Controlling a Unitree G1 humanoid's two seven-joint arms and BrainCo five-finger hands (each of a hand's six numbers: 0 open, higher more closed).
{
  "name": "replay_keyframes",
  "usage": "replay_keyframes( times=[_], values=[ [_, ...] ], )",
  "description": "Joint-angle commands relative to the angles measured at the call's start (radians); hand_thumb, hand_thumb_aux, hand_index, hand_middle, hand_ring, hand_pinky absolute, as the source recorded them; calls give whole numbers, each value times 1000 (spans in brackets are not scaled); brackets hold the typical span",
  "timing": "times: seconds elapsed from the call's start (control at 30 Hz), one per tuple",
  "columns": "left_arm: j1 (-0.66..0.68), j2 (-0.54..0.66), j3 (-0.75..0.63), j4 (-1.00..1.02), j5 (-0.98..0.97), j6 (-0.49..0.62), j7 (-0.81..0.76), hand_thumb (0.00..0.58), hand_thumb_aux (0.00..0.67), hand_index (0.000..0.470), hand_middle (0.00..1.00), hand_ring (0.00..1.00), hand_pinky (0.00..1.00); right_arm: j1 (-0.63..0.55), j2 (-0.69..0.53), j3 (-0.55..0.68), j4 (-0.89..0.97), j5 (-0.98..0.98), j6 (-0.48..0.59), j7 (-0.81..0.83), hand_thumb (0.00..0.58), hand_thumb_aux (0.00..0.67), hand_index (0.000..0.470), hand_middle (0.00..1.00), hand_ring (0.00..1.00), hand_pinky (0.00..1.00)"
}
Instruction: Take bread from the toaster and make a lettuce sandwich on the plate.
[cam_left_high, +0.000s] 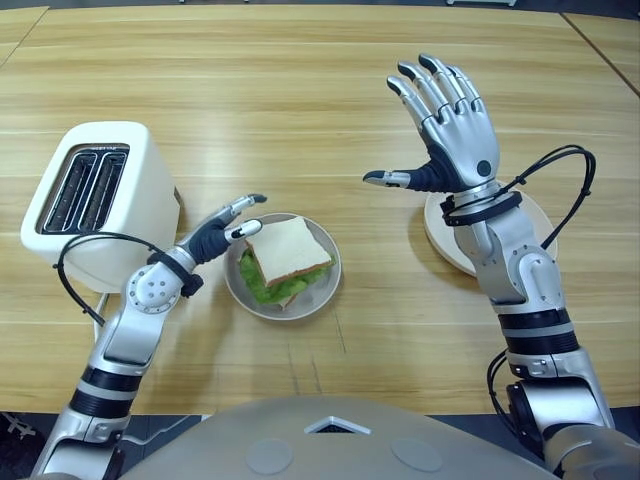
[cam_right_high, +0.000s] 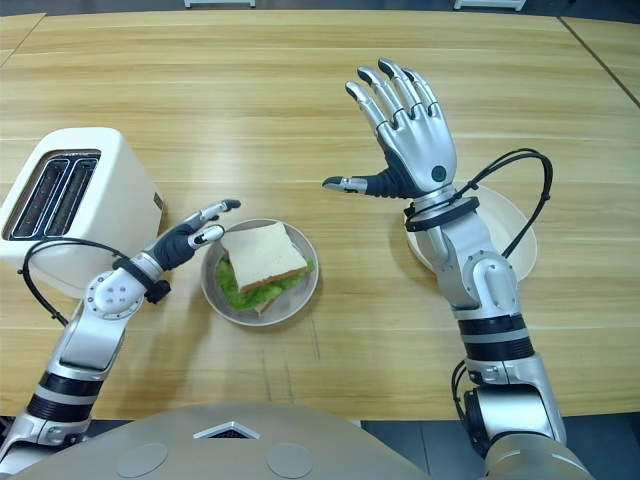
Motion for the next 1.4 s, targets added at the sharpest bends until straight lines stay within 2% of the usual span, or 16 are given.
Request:
replay_keyframes(
  times=[0.03,0.07,0.1,0.13,0.17,0.27,0.37,0.53,0.7,0.87,1.03,1.23,1.4],
  values=[
    [6,-5,141,-231,-35,42,31,0,0,0,0,0,0,8,-23,25,-8,9,-32,35,0,0,0,0,0,0],
    [37,11,179,-288,-87,36,0,580,670,470,439,439,439,16,-36,43,-6,29,-62,66,0,0,0,0,0,0],
    [99,50,215,-328,-138,23,-57,580,670,470,1000,1000,1000,33,-66,76,-5,72,-123,127,120,74,52,0,0,0],
    [171,105,246,-347,-163,-10,-118,580,670,470,1000,1000,1000,61,-117,112,-1,141,-203,208,580,670,470,929,929,929],
    [231,147,281,-353,-188,-38,-169,580,670,470,1000,1000,1000,92,-148,119,1,228,-229,292,580,670,470,1000,1000,1000],
    [421,262,374,-313,-269,-202,-330,580,670,470,1000,1000,1000,166,-242,94,4,448,-256,490,580,670,470,1000,1000,1000],
    [577,311,352,-281,-361,-336,-458,580,670,470,1000,1000,1000,266,-317,111,-99,714,-247,700,580,670,470,1000,1000,1000],
    [589,307,222,-149,-371,-376,-513,580,670,470,1000,1000,1000,358,-368,139,-214,896,-211,905,580,670,470,1000,1000,1000],
    [517,273,102,2,-353,-352,-514,580,670,470,1000,1000,1000,393,-341,237,-194,845,-184,1031,580,670,470,1000,1000,1000],
    [433,254,53,126,-303,-344,-484,580,670,470,1000,1000,1000,374,-267,302,-167,758,-187,1055,580,670,470,1000,1000,1000],
    [304,197,-88,289,-99,-336,-405,580,670,470,1000,1000,1000,338,-179,403,-85,624,-178,1072,580,670,470,1000,1000,1000],
    [132,94,-173,446,73,-335,-201,580,670,470,1000,1000,1000,225,-27,442,108,362,-164,857,580,670,470,1000,1000,1000],
    [22,-17,-146,545,146,-314,57,580,670,470,1000,1000,1000,129,88,438,261,231,-121,623,580,670,470,1000,1000,1000]
  ],
)
